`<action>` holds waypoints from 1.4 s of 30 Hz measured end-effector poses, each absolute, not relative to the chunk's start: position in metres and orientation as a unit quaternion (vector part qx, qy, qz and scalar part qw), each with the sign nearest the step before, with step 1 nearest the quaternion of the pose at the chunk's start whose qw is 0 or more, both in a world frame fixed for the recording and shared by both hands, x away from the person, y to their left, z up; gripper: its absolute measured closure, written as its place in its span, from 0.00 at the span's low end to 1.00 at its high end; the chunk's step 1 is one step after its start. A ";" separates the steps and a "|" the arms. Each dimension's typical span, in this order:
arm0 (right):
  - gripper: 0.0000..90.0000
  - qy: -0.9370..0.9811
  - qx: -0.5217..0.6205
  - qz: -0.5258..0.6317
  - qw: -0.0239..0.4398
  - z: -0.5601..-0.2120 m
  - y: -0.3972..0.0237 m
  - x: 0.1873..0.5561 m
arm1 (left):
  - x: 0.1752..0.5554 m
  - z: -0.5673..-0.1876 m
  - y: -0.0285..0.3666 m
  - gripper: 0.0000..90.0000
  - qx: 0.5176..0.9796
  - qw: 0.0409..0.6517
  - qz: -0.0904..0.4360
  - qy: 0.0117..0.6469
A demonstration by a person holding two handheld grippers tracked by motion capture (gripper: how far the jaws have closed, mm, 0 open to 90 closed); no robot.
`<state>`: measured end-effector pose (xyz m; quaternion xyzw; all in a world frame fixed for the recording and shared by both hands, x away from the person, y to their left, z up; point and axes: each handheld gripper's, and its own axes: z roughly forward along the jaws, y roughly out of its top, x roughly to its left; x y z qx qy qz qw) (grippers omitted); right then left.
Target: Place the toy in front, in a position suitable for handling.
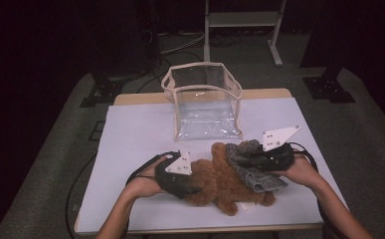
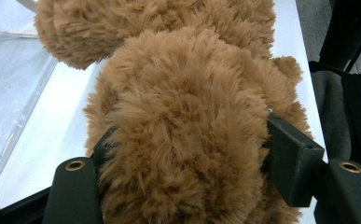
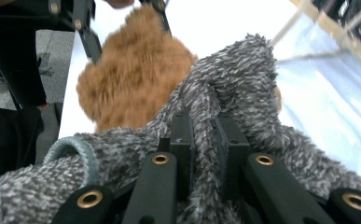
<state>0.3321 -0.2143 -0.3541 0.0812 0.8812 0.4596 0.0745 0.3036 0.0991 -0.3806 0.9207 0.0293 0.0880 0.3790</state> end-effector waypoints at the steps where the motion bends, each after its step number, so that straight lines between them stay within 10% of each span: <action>1: 0.87 0.880 0.075 0.462 0.075 -0.351 -0.208 0.333 | 0.303 -0.381 0.098 0.37 0.921 0.378 0.091 0.027; 27: 0.88 0.867 0.081 0.487 0.069 -0.373 -0.209 0.302 | 0.306 -0.356 0.062 0.32 0.917 0.393 0.050 0.033; 42: 0.88 0.851 0.083 0.514 0.062 -0.370 -0.224 0.295 | 0.300 -0.354 0.038 0.62 0.919 0.384 0.092 0.003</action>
